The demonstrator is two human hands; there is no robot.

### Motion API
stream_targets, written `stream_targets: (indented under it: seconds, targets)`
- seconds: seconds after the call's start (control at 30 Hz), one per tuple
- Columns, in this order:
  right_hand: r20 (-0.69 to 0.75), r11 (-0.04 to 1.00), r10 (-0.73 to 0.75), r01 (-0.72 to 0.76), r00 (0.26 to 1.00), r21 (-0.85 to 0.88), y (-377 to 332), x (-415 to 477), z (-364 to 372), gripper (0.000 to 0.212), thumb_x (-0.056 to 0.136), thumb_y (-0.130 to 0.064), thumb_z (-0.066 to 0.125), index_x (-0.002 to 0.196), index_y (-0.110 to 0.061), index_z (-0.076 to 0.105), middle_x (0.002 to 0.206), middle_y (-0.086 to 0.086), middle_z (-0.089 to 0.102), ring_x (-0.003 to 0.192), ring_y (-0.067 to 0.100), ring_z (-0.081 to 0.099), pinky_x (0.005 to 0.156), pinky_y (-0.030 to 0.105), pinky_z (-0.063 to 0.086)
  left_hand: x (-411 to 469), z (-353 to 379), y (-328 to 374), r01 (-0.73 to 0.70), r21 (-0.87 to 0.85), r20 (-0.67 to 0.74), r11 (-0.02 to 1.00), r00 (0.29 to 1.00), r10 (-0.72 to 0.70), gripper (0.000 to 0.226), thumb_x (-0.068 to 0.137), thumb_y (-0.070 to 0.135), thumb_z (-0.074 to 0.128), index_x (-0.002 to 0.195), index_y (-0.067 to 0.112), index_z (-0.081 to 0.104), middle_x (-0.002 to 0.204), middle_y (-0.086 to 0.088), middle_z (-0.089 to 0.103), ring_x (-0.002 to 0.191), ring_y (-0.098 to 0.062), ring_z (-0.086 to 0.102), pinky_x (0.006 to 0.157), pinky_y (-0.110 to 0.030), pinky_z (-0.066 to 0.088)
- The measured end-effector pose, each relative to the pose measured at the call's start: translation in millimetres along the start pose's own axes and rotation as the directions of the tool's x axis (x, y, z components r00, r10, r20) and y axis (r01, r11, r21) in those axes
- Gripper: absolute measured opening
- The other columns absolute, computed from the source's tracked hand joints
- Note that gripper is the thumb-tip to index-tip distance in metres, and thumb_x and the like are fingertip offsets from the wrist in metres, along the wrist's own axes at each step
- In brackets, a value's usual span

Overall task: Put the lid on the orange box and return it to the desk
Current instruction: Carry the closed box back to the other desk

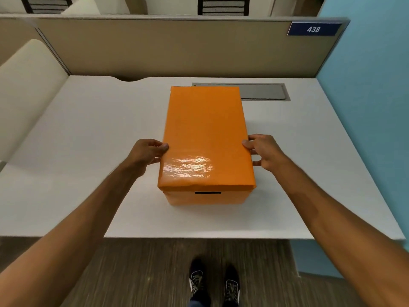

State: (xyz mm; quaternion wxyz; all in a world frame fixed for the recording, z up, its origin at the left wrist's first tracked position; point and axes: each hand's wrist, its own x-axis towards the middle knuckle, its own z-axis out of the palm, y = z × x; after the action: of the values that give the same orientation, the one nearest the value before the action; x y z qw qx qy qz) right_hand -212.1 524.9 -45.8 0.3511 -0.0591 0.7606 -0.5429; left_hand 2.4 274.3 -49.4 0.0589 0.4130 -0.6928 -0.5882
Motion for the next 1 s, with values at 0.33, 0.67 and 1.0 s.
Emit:
stream_targets:
  seconds: [0.33,0.67,1.0]
  targets:
    - [-0.050,0.999,-0.022,0.020,0.999,-0.033,14,7,6,0.017,0.095,-0.024,0.063,0.112,-0.024,0.061,0.093,-0.010,0.064,0.085,0.014,0.061,0.062,0.039,0.047,4,4,-13,-0.043,0.017,-0.006,0.999,0.999,0.043,0.038,0.092,0.025,0.066,0.120,0.000,0.065,0.103,-0.007,0.071,0.093,-0.022,0.070,0.075,-0.030,0.056]
    - [-0.077,1.000,0.012,-0.012,0.997,0.008,18,6,5,0.039,0.093,-0.024,0.067,0.131,-0.017,0.058,0.100,-0.005,0.065,0.095,0.021,0.063,0.061,0.038,0.048,5,8,-13,0.027,-0.117,0.036,0.993,0.999,-0.023,0.059,0.092,0.016,0.065,0.145,0.013,0.040,0.124,-0.010,0.059,0.110,-0.032,0.061,0.089,-0.046,0.050]
    - [-0.132,0.996,-0.080,0.085,0.988,0.034,0,35,1,0.052,0.090,-0.025,0.071,0.138,-0.012,0.054,0.122,0.010,0.066,0.105,0.026,0.066,0.094,0.050,0.054,49,5,10,0.061,-0.163,0.068,0.985,0.996,-0.050,0.059,0.094,0.020,0.063,0.148,0.025,0.038,0.136,-0.008,0.053,0.116,-0.030,0.056,0.093,-0.047,0.046]
